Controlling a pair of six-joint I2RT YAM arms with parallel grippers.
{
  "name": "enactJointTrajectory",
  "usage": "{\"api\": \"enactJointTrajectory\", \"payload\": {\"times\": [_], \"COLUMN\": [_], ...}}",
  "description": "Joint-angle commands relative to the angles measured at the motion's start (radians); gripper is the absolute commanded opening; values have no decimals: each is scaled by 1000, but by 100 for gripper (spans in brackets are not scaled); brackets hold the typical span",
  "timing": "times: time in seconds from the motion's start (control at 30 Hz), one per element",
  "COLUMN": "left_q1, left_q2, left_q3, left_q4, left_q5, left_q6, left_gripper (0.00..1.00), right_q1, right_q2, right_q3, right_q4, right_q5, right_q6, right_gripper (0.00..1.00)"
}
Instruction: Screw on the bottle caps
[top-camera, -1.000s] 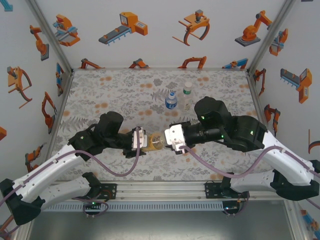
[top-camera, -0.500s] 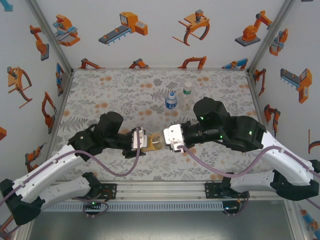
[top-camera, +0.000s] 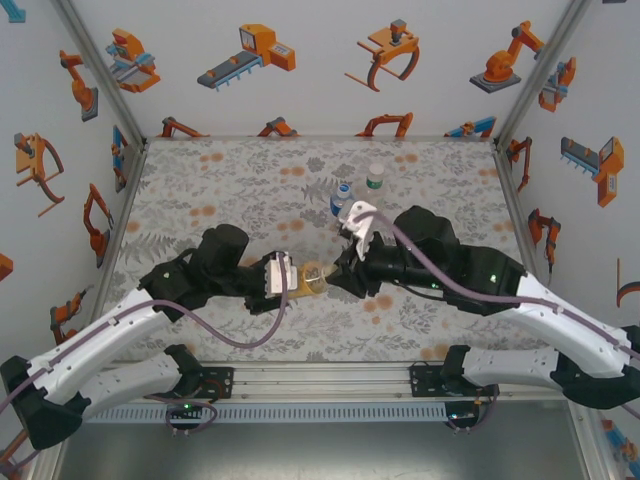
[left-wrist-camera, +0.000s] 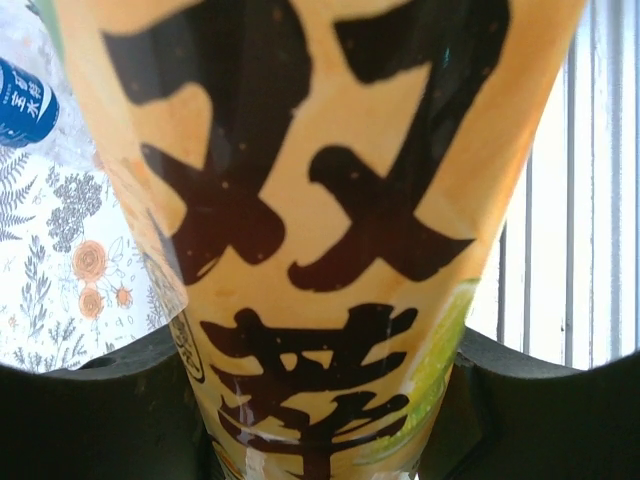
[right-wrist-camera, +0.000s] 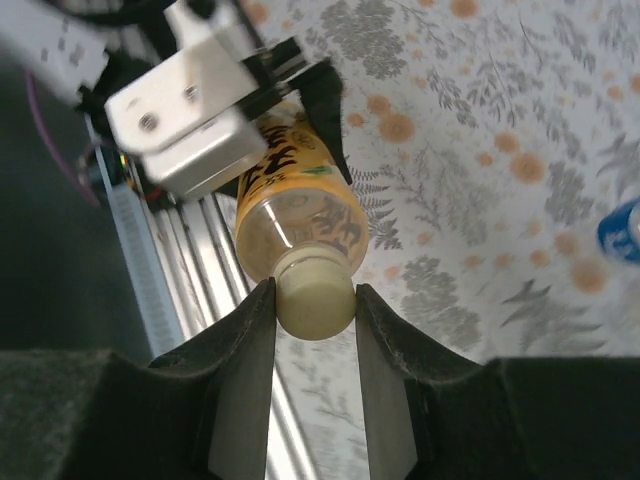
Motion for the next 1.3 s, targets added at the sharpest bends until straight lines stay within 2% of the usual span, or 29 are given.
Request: {"api": "enactJointTrajectory", "payload": {"times": [0.0, 0.13, 0.2, 0.27, 0.37, 0.47, 0.53, 0.63, 0.73, 0.9, 1.07, 1.13, 1.27], "left_q1": [-6, -1, 2, 7, 13, 19, 27, 43, 56, 71, 73, 73, 72], "left_q2": [3, 0, 8, 21, 42, 55, 61, 72, 82, 83, 78, 70, 66], "left_q3": [19, -5, -9, -11, -11, -9, -7, -10, -6, 9, 31, 29, 29], "left_q4": [117, 169, 186, 203, 223, 234, 234, 225, 206, 139, 41, 25, 8], "left_q5": [-14, -60, -86, -112, -129, -127, -118, -97, -67, 22, 124, 161, 210], "left_q6": [-26, -25, -23, -23, -25, -27, -27, -27, -26, -1, 56, 67, 74], "left_gripper": [0, 0, 0, 0, 0, 0, 0, 0, 0, 0, 0, 0, 0], "right_q1": [-11, -57, -103, -164, -201, -226, -261, -309, -358, -420, -424, -424, -424], "right_q2": [-25, -55, -68, -76, -82, -73, -67, -74, -92, -123, -130, -124, -98], "right_q3": [-76, -145, -186, -230, -285, -278, -254, -221, -194, -168, -104, -79, -45], "right_q4": [89, 108, 106, 123, 193, 199, 179, 174, 184, 249, 198, 154, 76], "right_q5": [201, 223, 189, 120, 79, 48, 14, -13, -58, -298, -520, -657, -823], "right_q6": [549, 952, 1157, 1298, 1355, 1311, 1240, 1042, 778, 298, -149, -325, -557], "right_gripper": [0, 0, 0, 0, 0, 0, 12, 33, 45, 61, 62, 62, 62]}}
